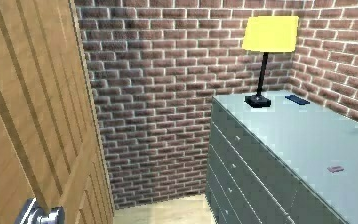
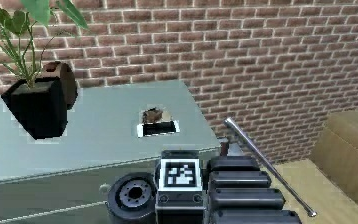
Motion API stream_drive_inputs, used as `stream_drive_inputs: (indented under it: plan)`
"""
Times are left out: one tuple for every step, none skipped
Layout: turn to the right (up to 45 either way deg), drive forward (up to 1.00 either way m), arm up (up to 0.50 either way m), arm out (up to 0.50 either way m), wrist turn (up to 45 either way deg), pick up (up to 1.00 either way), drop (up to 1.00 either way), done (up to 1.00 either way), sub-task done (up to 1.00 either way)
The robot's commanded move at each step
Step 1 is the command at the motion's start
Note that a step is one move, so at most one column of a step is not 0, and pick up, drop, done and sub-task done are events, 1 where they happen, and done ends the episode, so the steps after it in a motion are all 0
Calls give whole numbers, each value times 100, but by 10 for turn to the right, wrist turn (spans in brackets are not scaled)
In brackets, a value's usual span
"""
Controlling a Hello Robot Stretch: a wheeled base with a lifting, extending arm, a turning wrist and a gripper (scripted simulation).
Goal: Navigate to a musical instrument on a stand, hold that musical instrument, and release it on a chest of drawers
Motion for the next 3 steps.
stream_drive_inputs:
  plan:
    - [90, 0, 0, 0, 0, 0, 0, 0, 0]
    - [0, 25, 0, 0, 0, 0, 0, 0, 0]
    - [450, 0, 0, 0, 0, 0, 0, 0, 0]
